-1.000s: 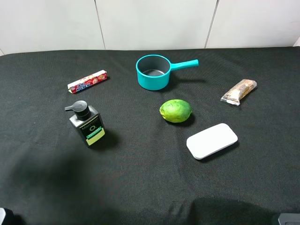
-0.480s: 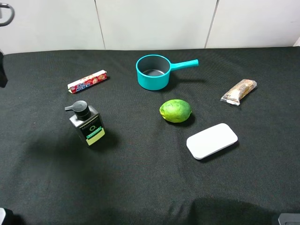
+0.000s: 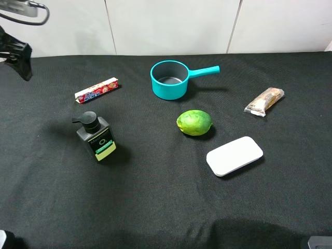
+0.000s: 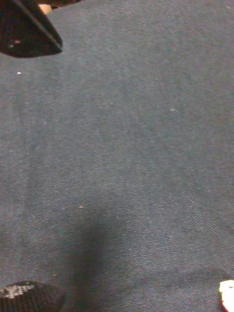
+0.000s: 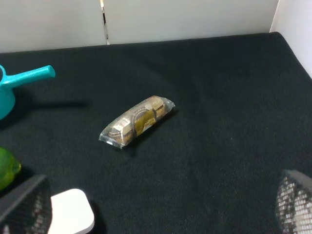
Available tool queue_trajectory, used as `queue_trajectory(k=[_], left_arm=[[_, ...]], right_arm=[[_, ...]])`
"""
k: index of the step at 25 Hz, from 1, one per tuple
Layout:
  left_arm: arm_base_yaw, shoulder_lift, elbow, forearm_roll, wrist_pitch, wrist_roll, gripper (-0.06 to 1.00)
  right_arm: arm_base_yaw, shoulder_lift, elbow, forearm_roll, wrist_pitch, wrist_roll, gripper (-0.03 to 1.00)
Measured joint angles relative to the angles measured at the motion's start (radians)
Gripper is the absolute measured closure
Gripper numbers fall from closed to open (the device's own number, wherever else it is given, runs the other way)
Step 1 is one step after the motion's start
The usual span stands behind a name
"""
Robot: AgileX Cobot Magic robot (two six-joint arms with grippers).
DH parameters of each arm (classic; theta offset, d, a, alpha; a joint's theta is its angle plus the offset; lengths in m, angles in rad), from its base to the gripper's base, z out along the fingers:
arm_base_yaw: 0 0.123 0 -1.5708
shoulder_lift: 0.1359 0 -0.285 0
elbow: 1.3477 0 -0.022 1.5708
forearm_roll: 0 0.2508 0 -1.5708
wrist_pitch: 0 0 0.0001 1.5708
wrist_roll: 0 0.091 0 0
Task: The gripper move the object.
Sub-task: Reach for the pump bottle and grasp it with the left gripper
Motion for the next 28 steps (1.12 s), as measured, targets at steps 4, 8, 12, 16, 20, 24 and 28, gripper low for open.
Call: queue_trajectory(k=[4,8,12,16,20,24,28], left_arm=[[-0.021,0.043,-0.023,0.000,-0.004,0.039,0.04],[-0.057,0.048,-0.023,-0.001,-0.020,0.052,0.04],[-0.090,0.048,-0.023,-0.008,-0.026,0.056,0.04],[-0.125,0.048,-0.023,-0.018,-0.029,0.056,0.04],[-0.179,0.048,-0.023,-0.026,-0.028,0.056,0.04],[-0.236,0.048,-0.023,-0.063,-0.026,0.056,0.04],[-0.290,0.048,-0.023,-0.097,-0.018,0.056,0.04]], right_arm=[[0.000,0.000,0.000,0.000,0.000,0.000,0.27],[0.000,0.000,0.000,0.001,0.000,0.000,0.27],[0.000,0.000,0.000,0.001,0.000,0.000,0.27],[0.000,0.000,0.000,0.001,0.000,0.000,0.27],[0.000,0.000,0.000,0.002,0.000,0.000,0.27],[0.000,0.000,0.000,0.004,0.000,0.000,0.27],[0.000,0.000,0.000,0.004,0.000,0.000,0.27]])
